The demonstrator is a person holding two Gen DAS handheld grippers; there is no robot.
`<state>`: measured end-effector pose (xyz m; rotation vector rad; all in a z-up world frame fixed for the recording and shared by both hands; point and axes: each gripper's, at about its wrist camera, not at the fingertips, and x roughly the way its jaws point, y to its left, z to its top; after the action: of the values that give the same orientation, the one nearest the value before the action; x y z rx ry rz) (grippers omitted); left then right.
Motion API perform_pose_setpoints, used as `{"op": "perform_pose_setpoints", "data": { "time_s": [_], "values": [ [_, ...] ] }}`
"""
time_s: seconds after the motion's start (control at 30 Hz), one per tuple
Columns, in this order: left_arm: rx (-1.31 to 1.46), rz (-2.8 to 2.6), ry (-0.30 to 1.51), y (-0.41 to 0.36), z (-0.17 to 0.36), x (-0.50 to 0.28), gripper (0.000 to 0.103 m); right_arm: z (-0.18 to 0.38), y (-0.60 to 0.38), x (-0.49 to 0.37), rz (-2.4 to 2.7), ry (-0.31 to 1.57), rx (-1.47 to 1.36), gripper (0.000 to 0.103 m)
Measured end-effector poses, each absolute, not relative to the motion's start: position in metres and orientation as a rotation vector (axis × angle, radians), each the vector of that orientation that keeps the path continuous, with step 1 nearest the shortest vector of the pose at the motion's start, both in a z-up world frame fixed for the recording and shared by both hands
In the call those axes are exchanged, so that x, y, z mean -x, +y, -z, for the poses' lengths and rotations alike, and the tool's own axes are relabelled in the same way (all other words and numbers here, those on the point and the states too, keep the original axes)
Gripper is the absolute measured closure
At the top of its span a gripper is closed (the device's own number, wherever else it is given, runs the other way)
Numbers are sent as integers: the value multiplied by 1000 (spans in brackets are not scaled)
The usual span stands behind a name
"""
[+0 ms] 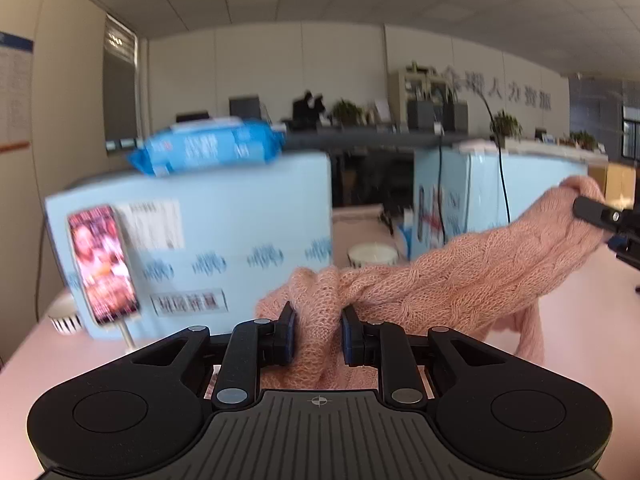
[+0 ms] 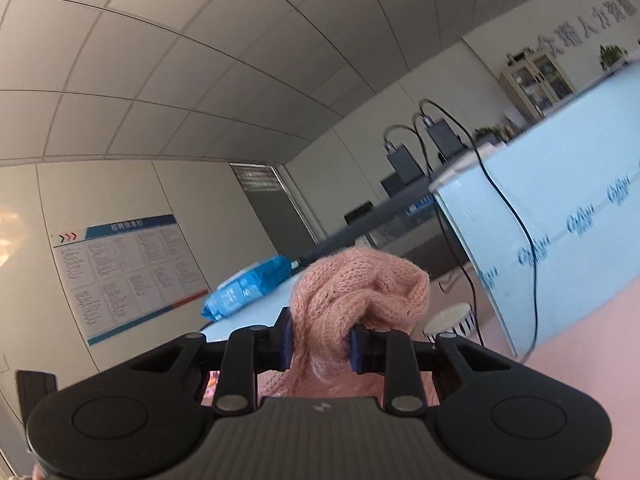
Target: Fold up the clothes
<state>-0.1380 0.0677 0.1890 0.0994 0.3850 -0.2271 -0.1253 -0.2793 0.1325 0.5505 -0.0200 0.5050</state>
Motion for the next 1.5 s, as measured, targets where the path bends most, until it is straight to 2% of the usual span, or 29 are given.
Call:
{"op": "perform_pose_setpoints", "data": {
  "time_s": [0.1,0.17,0.23,0.33,0.37,0.4,0.47,0.53,0.6,0.63,0.7,0.77,0.83,0.87,0.9,0.93,1.07,1.2,1.4,1.43,1.47,1.5],
  "values": [
    [-95,241,341,79,-210,151,80,-148,-269,138,-517,-74,-495,75],
    [-88,273,440,85,-184,157,80,-144,-264,147,-508,-31,-453,75],
    [-49,294,570,93,-143,159,79,-118,-267,149,-527,139,-454,75],
    [62,321,746,111,-92,165,72,-61,-279,148,-507,433,-486,75],
    [127,338,814,118,-75,166,61,-44,-283,148,-489,513,-496,75],
    [187,353,865,125,-64,167,42,-26,-288,149,-470,594,-505,75],
    [255,377,870,137,-61,175,21,-9,-297,153,-448,684,-494,74],
    [276,371,823,150,-70,184,14,1,-305,159,-458,744,-488,72],
    [246,319,726,166,-92,194,1,-1,-314,170,-495,768,-453,59],
    [229,299,683,173,-100,197,0,-5,-314,173,-500,778,-414,56],
    [211,277,683,180,-101,190,0,-13,-314,181,-485,764,-352,41],
    [198,263,713,185,-97,178,0,-32,-317,189,-452,669,-284,29],
    [202,247,777,185,-81,159,0,-48,-330,187,-448,554,-316,22],
    [206,238,815,185,-71,148,0,-53,-338,183,-464,505,-356,15],
    [211,230,853,184,-60,137,0,-59,-345,180,-480,456,-397,4],
    [223,224,895,184,-48,123,0,-61,-349,166,-493,448,-425,2],
    [247,242,888,179,-34,97,0,-47,-346,96,-451,547,-467,2],
    [314,303,875,176,-31,71,0,-11,-319,28,-368,657,-349,7],
    [514,320,886,185,-25,44,1,20,-266,-15,-396,720,-223,5],
    [504,314,886,182,-25,42,1,20,-258,-17,-394,713,-187,8],
    [463,303,888,174,-26,40,1,21,-249,-18,-392,707,-151,16],
    [416,293,890,166,-27,40,3,21,-241,-19,-390,700,-115,31]
  ]
}}
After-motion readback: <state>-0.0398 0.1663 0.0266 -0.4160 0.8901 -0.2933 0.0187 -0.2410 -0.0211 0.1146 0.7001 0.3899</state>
